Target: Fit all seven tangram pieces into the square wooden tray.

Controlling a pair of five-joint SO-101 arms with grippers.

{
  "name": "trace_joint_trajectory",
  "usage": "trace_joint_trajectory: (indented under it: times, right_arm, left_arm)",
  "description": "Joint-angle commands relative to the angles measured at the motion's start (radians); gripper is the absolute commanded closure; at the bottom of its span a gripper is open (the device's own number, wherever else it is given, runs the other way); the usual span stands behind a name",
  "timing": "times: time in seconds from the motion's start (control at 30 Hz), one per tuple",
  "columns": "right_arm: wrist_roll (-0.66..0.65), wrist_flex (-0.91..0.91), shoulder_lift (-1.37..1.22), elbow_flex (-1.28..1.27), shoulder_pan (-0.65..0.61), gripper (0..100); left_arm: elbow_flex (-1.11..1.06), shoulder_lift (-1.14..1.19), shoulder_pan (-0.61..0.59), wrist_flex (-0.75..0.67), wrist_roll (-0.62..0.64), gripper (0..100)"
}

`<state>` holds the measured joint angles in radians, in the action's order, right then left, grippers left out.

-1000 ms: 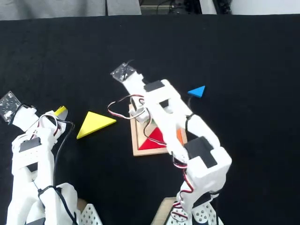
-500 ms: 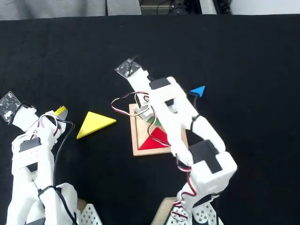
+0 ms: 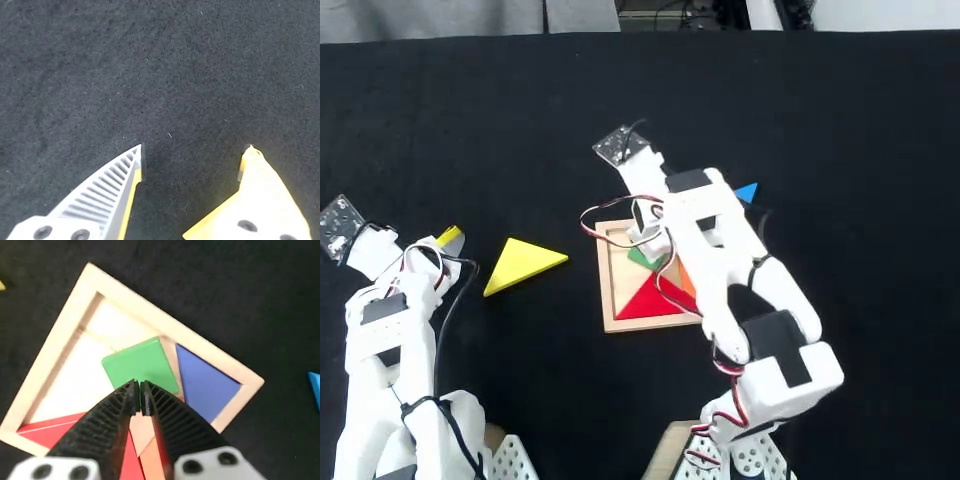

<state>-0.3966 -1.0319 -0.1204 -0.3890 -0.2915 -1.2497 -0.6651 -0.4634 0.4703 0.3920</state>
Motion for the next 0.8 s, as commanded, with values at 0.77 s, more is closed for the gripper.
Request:
trace_joint_trajectory:
  times: [0.77]
  right_arm:
    - [0.055, 0.044, -0.079, 0.108, -0.038, 98.7]
  left_arm:
    - [0.010, -0.015, 0.012, -0.018, -0.009, 69]
